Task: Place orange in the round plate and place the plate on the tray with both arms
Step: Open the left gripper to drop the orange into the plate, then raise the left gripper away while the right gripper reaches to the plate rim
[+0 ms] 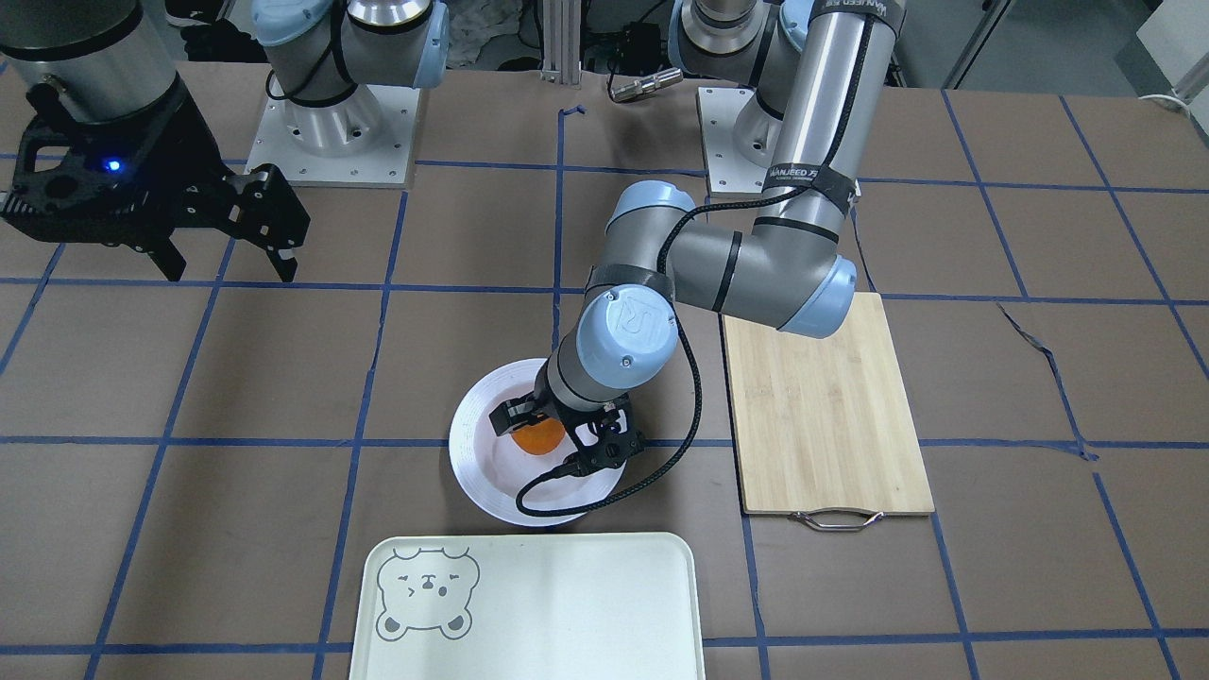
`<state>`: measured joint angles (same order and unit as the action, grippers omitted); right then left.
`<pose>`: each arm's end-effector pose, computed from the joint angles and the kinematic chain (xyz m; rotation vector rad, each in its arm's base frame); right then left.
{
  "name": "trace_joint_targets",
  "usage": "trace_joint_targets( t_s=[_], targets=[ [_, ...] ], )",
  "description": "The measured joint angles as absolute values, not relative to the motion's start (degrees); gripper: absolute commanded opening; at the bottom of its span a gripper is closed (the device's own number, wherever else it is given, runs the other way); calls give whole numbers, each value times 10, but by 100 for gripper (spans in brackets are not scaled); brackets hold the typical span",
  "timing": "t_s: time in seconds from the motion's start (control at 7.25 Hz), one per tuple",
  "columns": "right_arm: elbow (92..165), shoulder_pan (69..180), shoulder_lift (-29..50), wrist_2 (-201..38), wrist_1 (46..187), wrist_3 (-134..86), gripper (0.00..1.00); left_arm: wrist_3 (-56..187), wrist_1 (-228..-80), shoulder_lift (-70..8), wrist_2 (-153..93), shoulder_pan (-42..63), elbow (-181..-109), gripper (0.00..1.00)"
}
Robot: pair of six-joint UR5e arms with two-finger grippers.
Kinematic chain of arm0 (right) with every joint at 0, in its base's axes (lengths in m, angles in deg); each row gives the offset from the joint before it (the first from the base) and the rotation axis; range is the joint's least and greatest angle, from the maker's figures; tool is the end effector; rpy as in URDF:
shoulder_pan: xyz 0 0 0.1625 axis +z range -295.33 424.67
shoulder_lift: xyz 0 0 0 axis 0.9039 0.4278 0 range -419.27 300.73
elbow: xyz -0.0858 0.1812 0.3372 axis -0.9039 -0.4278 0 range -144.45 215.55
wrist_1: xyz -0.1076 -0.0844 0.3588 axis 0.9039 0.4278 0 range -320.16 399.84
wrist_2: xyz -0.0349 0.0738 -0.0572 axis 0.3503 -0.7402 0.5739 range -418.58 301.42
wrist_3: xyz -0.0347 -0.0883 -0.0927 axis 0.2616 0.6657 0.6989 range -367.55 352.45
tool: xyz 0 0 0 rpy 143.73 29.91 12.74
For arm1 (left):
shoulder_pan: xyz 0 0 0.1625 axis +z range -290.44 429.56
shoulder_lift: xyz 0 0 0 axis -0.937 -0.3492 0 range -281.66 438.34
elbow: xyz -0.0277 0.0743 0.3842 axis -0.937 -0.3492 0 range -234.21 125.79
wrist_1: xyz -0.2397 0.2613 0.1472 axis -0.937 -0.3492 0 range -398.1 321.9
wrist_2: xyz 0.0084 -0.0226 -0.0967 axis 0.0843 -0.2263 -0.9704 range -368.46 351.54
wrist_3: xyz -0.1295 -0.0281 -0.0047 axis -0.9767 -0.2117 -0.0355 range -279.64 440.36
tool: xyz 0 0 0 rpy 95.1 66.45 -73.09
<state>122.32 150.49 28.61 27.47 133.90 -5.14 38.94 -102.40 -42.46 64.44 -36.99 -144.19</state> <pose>0.1067 -0.4948 0.4387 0.0426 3.0744 -0.1446 -0.3357 -0.5243 0.1802 0.6446 -2.8332 -0.3244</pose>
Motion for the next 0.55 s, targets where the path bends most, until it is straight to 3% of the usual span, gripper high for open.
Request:
trace_joint_targets(
  t_s=[0.28, 0.55],
  targets=[
    [1235, 1482, 285, 220, 1346, -51, 100, 422, -1072, -383, 645, -331, -1406, 100],
    [1268, 1475, 278, 177, 1397, -51, 100, 536, -1231, -319, 667, -278, -1350, 100]
  ],
)
